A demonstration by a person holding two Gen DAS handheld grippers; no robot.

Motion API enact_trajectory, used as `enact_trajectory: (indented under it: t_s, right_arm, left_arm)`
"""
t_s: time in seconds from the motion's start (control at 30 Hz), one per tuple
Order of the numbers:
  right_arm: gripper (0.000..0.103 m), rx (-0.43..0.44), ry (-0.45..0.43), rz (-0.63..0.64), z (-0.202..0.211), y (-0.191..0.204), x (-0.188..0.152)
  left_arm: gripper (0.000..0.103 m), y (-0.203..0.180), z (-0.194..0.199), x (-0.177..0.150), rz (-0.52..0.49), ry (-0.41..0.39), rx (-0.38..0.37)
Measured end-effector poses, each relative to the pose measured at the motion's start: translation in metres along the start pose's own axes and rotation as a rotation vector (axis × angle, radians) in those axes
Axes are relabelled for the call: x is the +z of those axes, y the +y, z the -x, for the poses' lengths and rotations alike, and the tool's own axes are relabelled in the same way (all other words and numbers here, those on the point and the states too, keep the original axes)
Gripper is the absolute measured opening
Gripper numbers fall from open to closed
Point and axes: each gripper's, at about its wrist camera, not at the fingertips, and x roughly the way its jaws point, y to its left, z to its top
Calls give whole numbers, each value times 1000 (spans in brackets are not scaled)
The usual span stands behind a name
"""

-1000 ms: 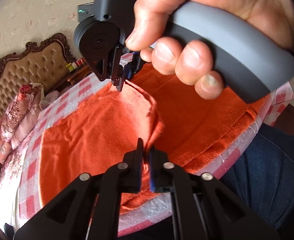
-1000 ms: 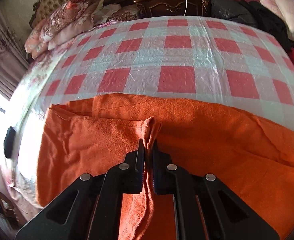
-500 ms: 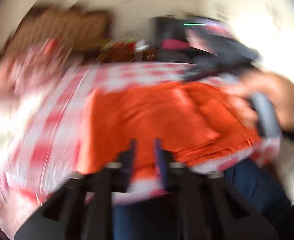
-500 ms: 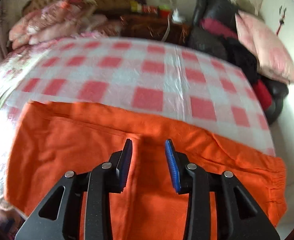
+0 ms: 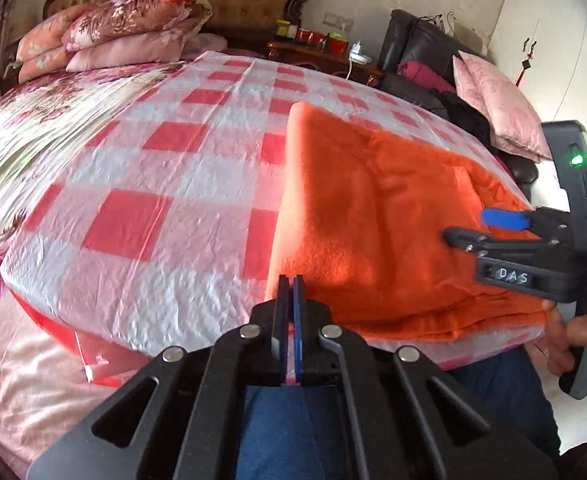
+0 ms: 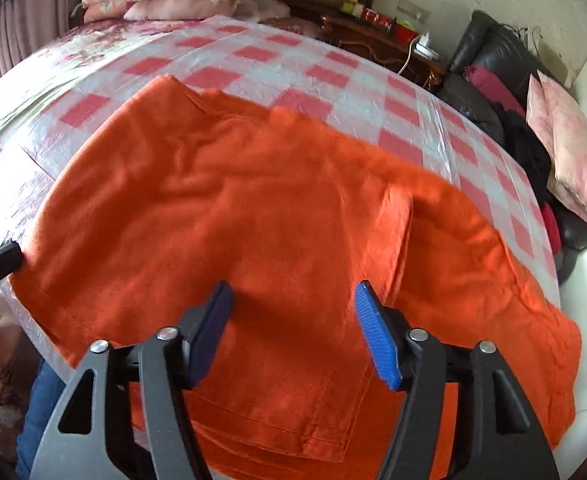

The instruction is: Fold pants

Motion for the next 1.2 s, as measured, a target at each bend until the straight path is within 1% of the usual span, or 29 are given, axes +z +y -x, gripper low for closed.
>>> enact_trajectory:
  t_s: [0.07,0.13,0.2,0.23,0.27,0.33,0.37,0.4,0.47,0.53,0.6,0.63,0.67,0.7,0.73,0.8,0.87,0.9,0.97,1.03,1.07,1.1,1.17,1.2]
  right_arm:
    - [76,-13,-6,0,-3,-3,-2]
    - [82,-30,-20,3,-4,-4,-3]
    - [83,-34,-22,2,-5,-5,-4]
    - [85,-36,-22,-1,-5,-6,-4]
    - [86,-40,-22,-2,-6,-6,-4]
    - [86,-37,-22,-2,-6,-6,-5]
    - [86,-34,-22,-5,-5,-7,-5]
    - [86,-31,-23,-5,-5,-8,-5]
    - [86,-31,-22,-2,-5,-8,-6]
    - [85,-47,-10,-14,-3,-7,-1]
    - [85,-24,-67,-21,9,-2,6]
    - [85,0,-106,-13,17,4,11]
    - [85,18,-132,-4,22,11,16]
    - [85,34,-146,8,24,18,20]
    - [84,45,-154,21,25,23,23]
    - [84,44,-159,54,21,35,26]
    - [83,35,-138,88,13,44,25]
    - [83,26,-127,106,8,48,23]
    - [82,23,-93,146,-2,55,18]
    - [82,27,-98,137,-1,55,17]
    - [82,30,-94,136,-2,55,17]
    - [82,35,-87,134,-3,54,18]
    - [82,47,-74,128,-5,52,19]
    - [82,54,-68,124,-5,51,19]
  left_arm:
    - [2,-1,3,0,-5,-4,16]
    - [2,-2,12,3,-3,-45,-10]
    - [2,-8,12,5,-25,-60,-13]
    - [4,-10,6,5,-33,-42,-11]
    - [6,-13,-9,3,-43,31,-11]
    - [7,-17,-7,4,-76,19,29]
    - [7,-17,-6,6,-85,27,23]
    - [8,-14,1,11,-76,6,1]
    - [14,-4,8,27,-47,-39,-46]
    - [15,9,5,48,-27,-66,-73]
    - [16,19,-4,75,-35,-90,-115]
    - [20,22,-12,90,-59,-87,-135]
    - [23,23,-23,105,-106,-73,-132]
    - [23,21,-30,115,-163,-63,-125]
    - [23,17,-38,125,-228,-52,-126]
    - [28,0,-51,142,-388,-26,-131]
    - [36,-19,-65,150,-549,3,-140]
    - [36,-30,-72,151,-644,21,-141]
    - [36,-43,-88,152,-761,67,-171]
    - [35,-52,-108,148,-885,112,-159]
    - [28,-54,-121,146,-934,135,-139]
    - [27,-53,-134,147,-952,152,-121]
    - [30,-43,-143,156,-881,157,-179]
    - [32,-40,-147,160,-854,156,-196]
